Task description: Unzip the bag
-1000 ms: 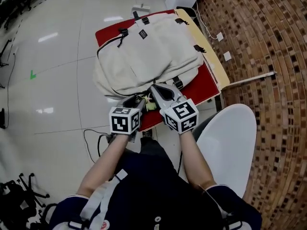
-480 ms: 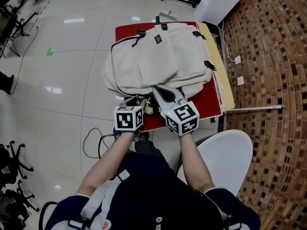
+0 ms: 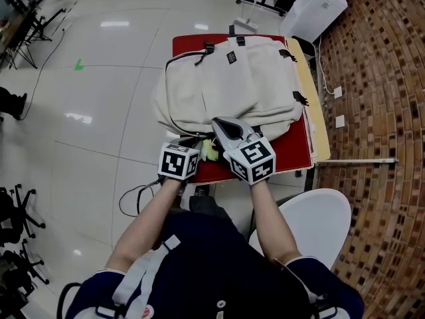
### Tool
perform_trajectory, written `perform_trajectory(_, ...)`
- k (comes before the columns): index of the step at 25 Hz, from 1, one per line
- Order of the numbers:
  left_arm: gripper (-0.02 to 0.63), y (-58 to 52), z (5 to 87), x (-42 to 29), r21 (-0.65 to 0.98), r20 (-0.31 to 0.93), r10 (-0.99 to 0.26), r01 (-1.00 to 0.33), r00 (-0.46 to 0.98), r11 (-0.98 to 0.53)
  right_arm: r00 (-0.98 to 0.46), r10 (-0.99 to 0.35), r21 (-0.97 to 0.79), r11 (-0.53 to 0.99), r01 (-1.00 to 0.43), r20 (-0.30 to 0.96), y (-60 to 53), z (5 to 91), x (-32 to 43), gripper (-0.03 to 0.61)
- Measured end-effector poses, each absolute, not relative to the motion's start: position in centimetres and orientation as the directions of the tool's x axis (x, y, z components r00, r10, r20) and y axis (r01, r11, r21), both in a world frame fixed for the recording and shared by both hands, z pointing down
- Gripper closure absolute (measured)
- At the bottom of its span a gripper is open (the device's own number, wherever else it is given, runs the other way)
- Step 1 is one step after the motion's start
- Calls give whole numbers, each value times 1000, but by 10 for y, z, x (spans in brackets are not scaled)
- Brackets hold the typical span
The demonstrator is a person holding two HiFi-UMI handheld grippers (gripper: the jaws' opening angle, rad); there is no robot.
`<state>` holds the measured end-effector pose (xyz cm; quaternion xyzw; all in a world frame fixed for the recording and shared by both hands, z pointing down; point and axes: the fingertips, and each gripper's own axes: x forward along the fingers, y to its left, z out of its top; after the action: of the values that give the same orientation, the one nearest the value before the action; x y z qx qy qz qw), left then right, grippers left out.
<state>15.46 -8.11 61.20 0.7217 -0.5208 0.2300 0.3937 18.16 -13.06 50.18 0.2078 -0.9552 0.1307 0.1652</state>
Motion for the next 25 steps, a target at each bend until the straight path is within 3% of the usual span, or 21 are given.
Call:
perform_trajectory(7, 567, -90, 629, 158, 453, 707, -524, -873, 475, -180, -848, -348, -167, 882, -441, 400, -126, 504, 173, 575)
perform_trajectory(13, 580, -83, 601, 153, 357, 708, -541, -891, 454, -281, -810, -395, -82, 878, -472, 433, -135, 515, 177, 575)
perform_trajectory(19, 580, -82, 582, 149, 301, 707, -530, -878, 468, -373, -697, -408, 104, 894, -435, 589, -133, 564, 180, 577)
perform_trajectory(25, 580, -80, 578, 139, 290, 709, -525, -874, 470, -391, -622, -423, 129, 879, -460, 659, -140, 574, 180, 577)
